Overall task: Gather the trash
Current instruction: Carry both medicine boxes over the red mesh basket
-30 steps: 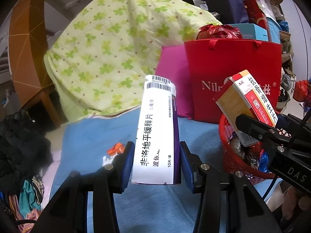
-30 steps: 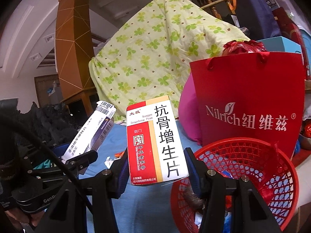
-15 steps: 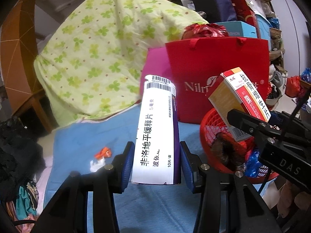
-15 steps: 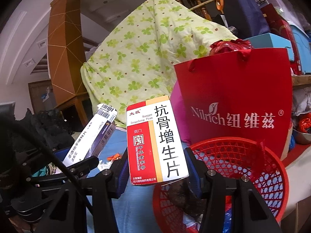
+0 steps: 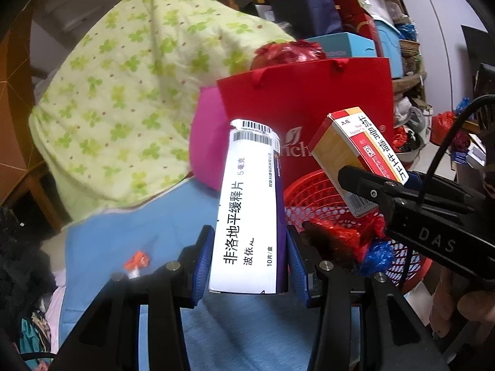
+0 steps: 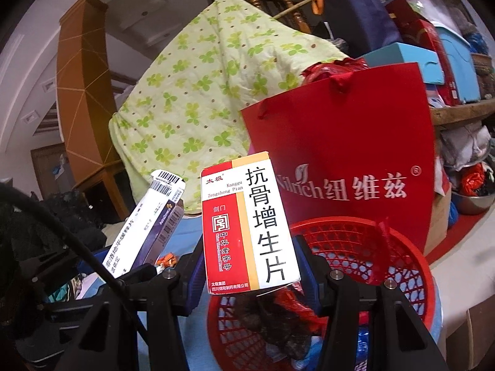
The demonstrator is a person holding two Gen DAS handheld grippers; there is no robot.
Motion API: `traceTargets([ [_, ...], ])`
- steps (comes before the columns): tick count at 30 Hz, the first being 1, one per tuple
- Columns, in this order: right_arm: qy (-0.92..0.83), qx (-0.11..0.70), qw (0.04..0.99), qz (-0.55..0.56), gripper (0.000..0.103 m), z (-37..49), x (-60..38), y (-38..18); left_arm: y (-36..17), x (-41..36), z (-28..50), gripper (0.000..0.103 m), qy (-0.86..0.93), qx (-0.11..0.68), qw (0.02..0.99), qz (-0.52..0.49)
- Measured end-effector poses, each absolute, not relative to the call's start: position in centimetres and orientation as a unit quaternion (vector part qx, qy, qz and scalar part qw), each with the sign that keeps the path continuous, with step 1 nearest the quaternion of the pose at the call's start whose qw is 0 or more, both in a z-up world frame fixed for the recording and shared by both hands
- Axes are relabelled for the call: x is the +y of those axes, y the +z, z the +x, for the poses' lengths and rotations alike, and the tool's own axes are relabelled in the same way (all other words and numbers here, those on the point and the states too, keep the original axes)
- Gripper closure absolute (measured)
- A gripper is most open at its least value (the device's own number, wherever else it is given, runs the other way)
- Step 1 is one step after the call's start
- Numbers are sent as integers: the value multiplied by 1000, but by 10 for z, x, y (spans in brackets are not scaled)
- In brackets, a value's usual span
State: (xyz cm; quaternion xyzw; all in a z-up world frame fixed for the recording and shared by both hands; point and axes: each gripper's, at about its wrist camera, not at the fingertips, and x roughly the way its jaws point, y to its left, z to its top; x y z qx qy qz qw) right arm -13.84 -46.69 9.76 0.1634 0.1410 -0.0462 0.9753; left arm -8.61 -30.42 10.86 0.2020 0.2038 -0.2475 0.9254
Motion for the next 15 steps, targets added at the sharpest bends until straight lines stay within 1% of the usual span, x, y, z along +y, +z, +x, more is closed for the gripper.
traceTargets([
  [6, -64, 137, 972, 179, 48, -145, -486, 96, 109, -320, -91, 55, -279, 204, 916, 205],
  [15, -91, 139, 962, 218, 47, -157, -523, 88, 101, -350, -89, 55, -358, 228, 884, 195],
])
